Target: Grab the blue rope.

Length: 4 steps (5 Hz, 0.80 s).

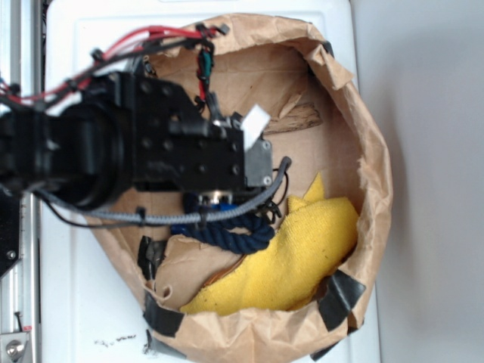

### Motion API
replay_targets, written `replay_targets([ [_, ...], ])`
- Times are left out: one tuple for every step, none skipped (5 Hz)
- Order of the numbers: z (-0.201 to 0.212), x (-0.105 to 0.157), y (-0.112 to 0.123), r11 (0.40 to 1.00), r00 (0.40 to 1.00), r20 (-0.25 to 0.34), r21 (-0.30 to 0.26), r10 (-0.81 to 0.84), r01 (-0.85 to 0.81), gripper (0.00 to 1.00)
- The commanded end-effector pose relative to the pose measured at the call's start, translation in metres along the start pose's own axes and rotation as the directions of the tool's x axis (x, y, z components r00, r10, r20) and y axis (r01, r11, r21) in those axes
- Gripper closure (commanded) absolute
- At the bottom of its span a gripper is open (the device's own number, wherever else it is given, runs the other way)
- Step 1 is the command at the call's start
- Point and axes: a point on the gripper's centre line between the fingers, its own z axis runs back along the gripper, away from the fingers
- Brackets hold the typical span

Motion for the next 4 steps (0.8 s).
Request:
replay_targets([
  [0.069, 0.021, 0.013, 0.995, 0.998, 0.008, -0.080, -0.058, 0.058, 1.00],
  [0.099, 0.026, 0.018, 0.998, 0.999, 0.016, -0.037, -0.049, 0.050, 1.00],
  [0.111, 0.031, 0.021, 0.997, 0.999, -0.003, -0.057, -0.046, 0.046, 1.00],
  [0.118, 0.032, 0.022, 0.998, 1.000, 0.006, -0.064, -0.026, 0.026, 1.00],
])
